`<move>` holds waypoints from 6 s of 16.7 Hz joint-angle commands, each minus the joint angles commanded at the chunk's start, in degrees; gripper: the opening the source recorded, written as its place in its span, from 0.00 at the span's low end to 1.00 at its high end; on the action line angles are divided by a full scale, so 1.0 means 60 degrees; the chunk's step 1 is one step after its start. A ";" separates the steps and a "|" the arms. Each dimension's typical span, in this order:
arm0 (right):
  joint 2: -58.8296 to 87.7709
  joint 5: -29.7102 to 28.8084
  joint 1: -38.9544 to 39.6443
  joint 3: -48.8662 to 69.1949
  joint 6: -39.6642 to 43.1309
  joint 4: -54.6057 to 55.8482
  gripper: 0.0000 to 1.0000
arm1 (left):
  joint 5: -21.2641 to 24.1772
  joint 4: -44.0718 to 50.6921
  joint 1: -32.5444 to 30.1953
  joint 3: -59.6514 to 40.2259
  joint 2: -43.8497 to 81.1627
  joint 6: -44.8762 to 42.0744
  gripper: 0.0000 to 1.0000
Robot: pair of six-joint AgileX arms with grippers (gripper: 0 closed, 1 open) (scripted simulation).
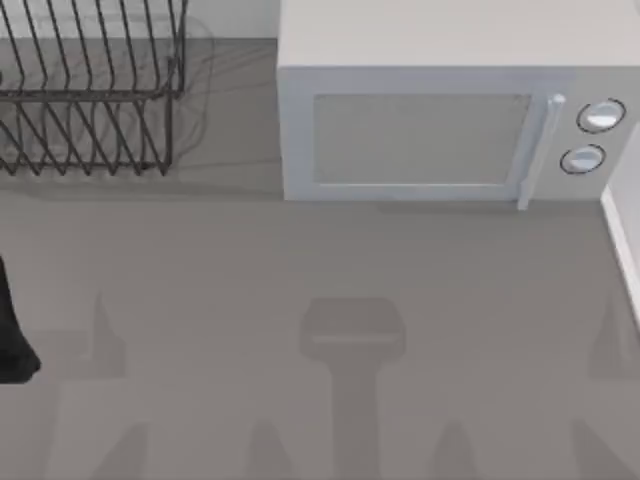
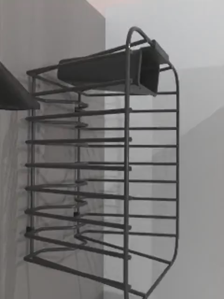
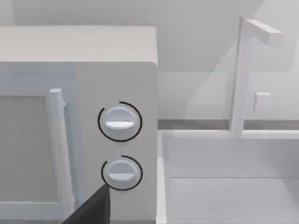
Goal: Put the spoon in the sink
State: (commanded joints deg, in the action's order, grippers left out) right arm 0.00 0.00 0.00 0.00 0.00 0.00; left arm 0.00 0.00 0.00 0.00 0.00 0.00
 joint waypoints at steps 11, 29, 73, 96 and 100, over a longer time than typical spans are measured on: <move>0.4462 -0.0056 -0.1510 0.2917 0.4554 -0.3633 1.00 | 0.0000 0.0000 0.0000 0.0000 0.0000 0.0000 1.00; 1.3171 0.0050 -0.3999 0.8313 1.3881 -1.0136 1.00 | 0.0000 0.0000 0.0000 0.0000 0.0000 0.0000 1.00; 1.4375 -0.0010 -0.3952 0.6810 1.3480 -0.7352 0.00 | 0.0000 0.0000 0.0000 0.0000 0.0000 0.0000 1.00; 1.6666 -0.0057 -0.3385 1.3453 1.3074 -1.2607 0.00 | 0.0000 0.0000 0.0000 0.0000 0.0000 0.0000 1.00; 1.9576 -0.0080 -0.2863 1.7683 1.2603 -1.3875 0.00 | 0.0000 0.0000 0.0000 0.0000 0.0000 0.0000 1.00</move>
State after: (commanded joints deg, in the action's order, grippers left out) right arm 117.45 -0.48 -17.18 106.10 75.62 -83.25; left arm 0.00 0.00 0.00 0.00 0.00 0.00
